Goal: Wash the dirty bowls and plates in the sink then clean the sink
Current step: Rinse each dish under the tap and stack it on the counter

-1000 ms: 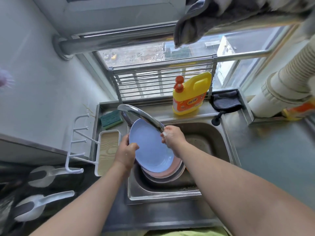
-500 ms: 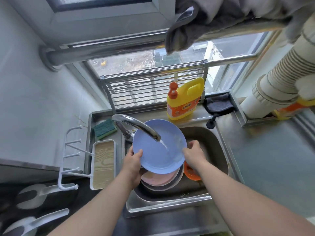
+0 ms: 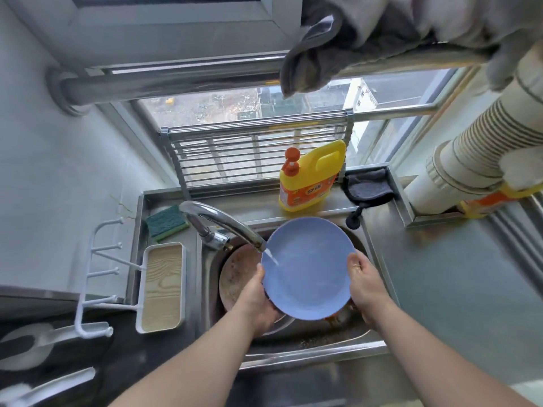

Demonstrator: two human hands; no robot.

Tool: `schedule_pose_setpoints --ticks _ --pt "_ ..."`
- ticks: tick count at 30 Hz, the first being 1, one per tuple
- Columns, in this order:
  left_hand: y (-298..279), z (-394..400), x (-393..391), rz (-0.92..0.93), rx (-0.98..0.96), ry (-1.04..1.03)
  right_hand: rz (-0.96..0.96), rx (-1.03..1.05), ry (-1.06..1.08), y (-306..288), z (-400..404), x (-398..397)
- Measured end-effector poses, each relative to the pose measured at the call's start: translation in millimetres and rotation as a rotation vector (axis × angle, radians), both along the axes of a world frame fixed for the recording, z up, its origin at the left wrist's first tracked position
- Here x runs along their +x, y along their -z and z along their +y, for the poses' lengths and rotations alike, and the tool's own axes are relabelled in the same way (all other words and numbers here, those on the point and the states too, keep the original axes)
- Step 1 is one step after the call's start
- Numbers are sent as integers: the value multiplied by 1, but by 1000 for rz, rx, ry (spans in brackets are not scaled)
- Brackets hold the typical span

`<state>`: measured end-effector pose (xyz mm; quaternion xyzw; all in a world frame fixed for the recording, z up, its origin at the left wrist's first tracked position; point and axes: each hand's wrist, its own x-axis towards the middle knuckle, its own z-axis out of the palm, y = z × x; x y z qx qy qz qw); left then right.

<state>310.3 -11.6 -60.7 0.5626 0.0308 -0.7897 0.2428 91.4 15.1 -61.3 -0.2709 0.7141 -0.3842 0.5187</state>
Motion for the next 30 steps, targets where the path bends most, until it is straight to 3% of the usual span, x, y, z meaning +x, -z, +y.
schedule_pose_setpoints --ticks 8,12,14,19,25,30 --pt "-10 -7 41 -242 -151 278 -246 453 69 16 4 7" --pt "-18 -17 72 -322 -269 372 -345 521 -74 13 -1 43" --pt "-23 -23 83 -365 -314 382 -421 471 -47 24 -6 63" --pt "-28 -33 93 -409 -348 294 -413 232 261 42 -24 97" --pt "-9 -26 52 -386 -257 240 -157 -100 93 13 -38 53" --pt "3 -23 7 -311 -156 198 -5 -206 -46 -21 -33 2"
